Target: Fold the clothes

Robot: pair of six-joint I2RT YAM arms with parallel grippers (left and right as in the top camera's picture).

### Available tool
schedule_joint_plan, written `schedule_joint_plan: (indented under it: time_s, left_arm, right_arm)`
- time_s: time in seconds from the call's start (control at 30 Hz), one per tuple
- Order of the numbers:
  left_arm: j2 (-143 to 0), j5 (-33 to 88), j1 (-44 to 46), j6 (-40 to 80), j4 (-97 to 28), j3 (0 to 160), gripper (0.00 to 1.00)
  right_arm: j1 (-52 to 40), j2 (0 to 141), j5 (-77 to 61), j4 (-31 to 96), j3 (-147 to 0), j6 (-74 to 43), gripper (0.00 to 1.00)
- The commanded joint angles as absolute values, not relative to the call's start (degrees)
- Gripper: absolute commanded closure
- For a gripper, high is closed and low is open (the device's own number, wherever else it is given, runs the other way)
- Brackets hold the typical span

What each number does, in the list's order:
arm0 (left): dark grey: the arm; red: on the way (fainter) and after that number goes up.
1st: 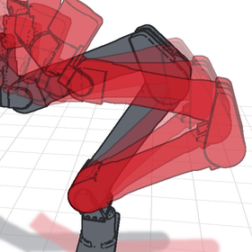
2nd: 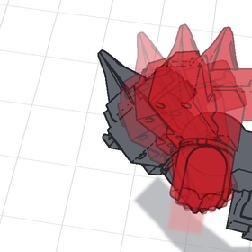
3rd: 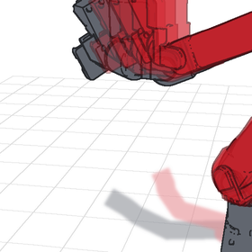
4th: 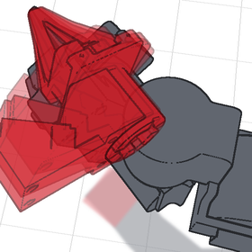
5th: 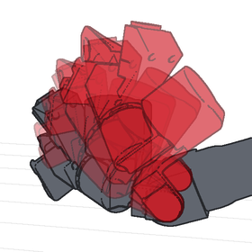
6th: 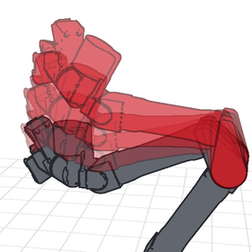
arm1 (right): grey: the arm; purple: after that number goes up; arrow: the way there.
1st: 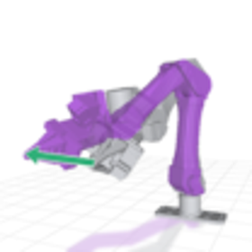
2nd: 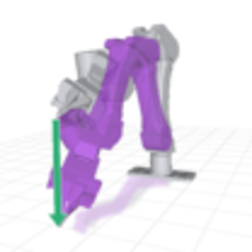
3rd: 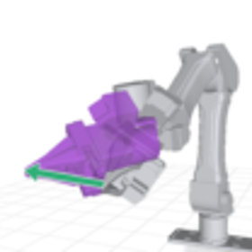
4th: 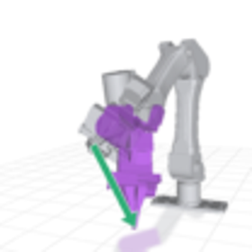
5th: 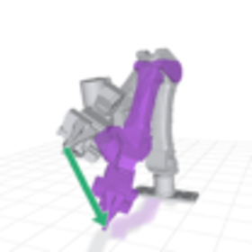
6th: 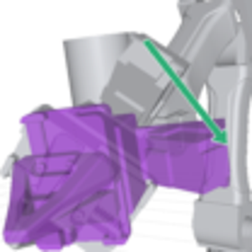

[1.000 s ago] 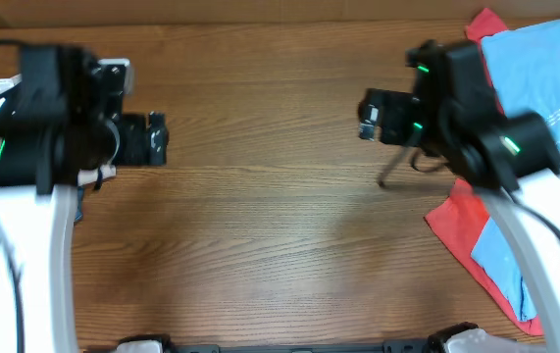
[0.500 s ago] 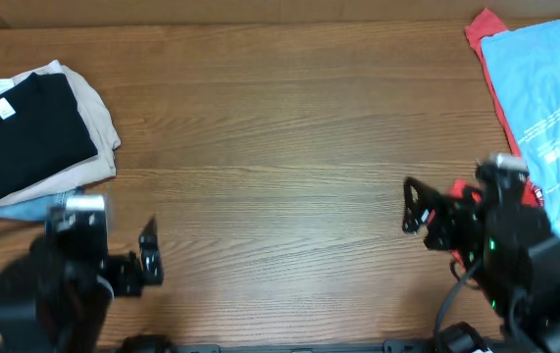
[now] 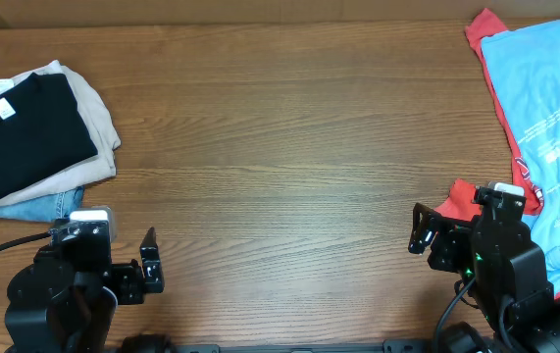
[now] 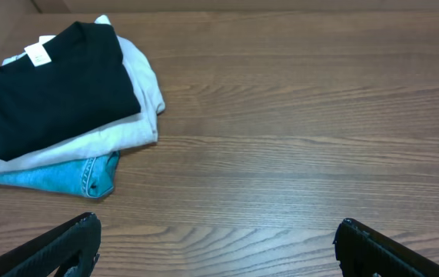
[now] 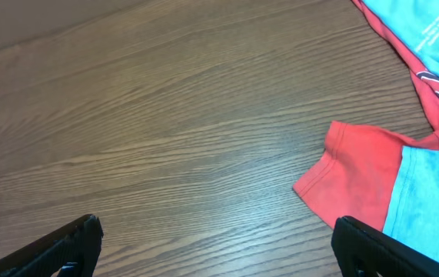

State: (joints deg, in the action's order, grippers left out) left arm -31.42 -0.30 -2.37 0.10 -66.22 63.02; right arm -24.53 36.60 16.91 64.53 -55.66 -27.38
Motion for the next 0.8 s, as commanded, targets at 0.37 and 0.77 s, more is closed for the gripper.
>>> schedule_joint_plan:
  time_s: [0.37, 0.77]
  left_arm:
    - [-31.4, -1.0, -2.6, 0.9, -66.2, 62.9, 0.00]
    - [-31.4, -1.0, -2.6, 0.9, -66.2, 62.9, 0.00]
  right_arm:
    - [-24.9, 36.2, 17.9, 64.4, -55.5, -27.9, 0.00]
    - [-23.2, 35.0, 22.7, 63.1, -55.1, -25.5, 0.00]
